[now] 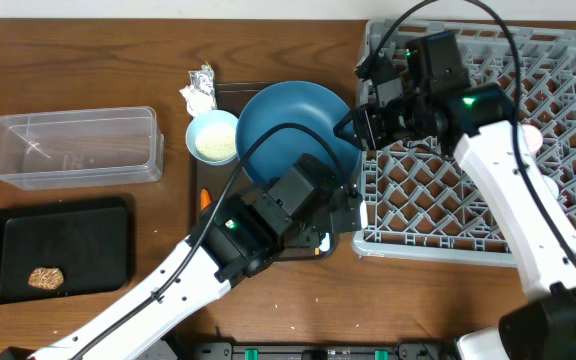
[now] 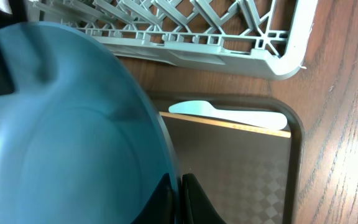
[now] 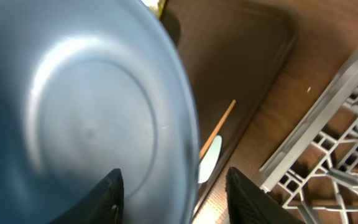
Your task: Sort waste into correct bins and load items into the dishwasher rack
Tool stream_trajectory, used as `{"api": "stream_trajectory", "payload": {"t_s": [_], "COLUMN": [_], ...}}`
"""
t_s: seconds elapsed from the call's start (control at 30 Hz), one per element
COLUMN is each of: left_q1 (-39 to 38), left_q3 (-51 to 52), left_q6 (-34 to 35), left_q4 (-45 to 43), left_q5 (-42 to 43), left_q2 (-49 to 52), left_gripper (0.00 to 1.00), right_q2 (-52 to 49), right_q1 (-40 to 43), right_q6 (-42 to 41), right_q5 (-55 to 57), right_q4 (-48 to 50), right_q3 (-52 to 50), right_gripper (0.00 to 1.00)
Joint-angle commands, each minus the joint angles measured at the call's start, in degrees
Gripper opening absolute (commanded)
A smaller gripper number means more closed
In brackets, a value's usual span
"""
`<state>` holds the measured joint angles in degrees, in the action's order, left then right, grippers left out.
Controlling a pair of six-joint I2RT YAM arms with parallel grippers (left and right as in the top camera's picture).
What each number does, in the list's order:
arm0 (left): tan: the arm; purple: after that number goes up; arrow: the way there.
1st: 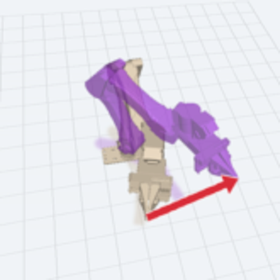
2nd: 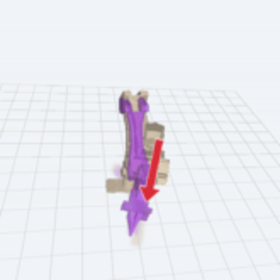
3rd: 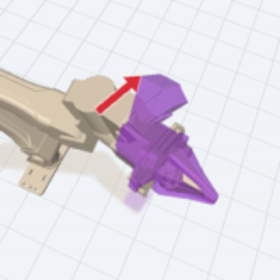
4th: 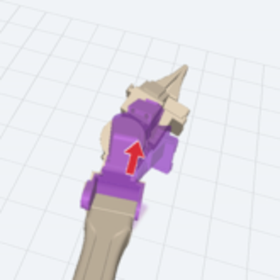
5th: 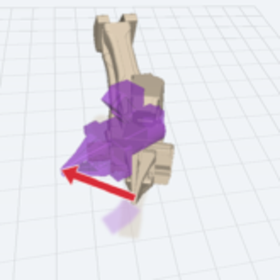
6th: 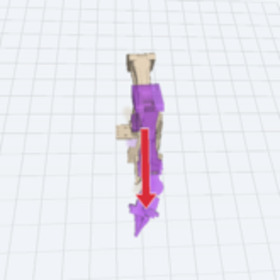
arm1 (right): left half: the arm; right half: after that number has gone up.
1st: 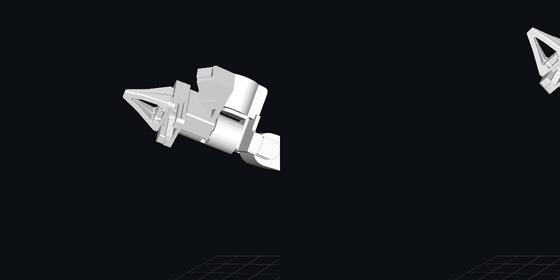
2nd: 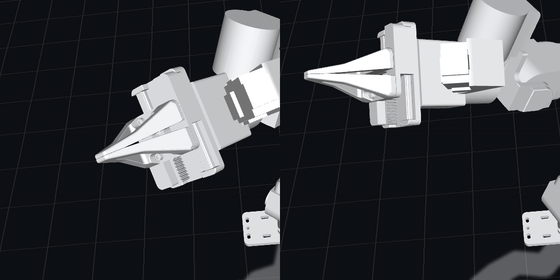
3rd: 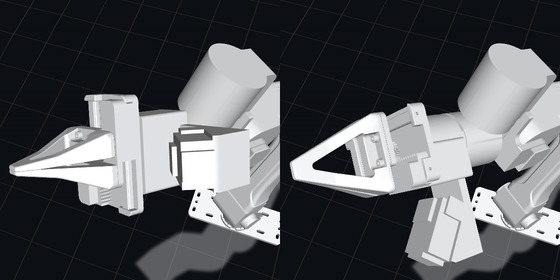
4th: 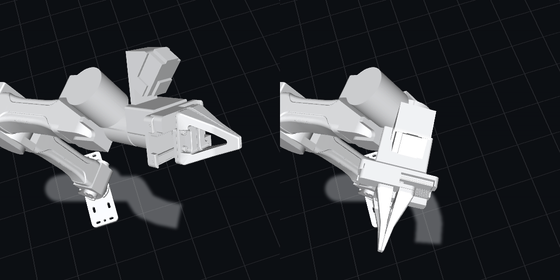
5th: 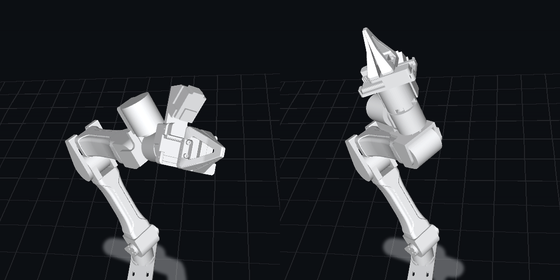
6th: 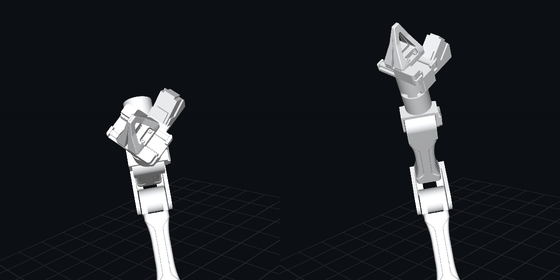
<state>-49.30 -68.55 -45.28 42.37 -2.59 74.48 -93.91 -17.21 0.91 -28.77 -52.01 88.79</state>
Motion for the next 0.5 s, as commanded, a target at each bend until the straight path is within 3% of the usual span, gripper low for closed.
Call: {"api": "stream_trajectory", "payload": {"t_s": [0.0,0.2,0.47], "left_q1": [-0.07,-0.07,-0.07], "left_q3": [-1.44,-1.44,-1.42], "left_q6": [-0.79,-0.79,-0.79], "left_q4": [-0.04,-0.07,-0.66], "left_q5": [-1.31,-1.31,-1.31], "left_q2": [-0.42,-0.42,-0.42], "left_gripper": [0.06,0.06,0.06], "right_q2": [1.33,1.27,0.52], "right_q1": [0.26,0.11,-1.64], "right_q6": [0.61,-1.75,-2.82], "right_q5": [-0.94,3.56,7.56], "right_q4": [-0.07,-0.94,-0.90], "right_q3": [0.44,0.44,0.42], "right_gripper": [0.42,0.28,0.27]}}
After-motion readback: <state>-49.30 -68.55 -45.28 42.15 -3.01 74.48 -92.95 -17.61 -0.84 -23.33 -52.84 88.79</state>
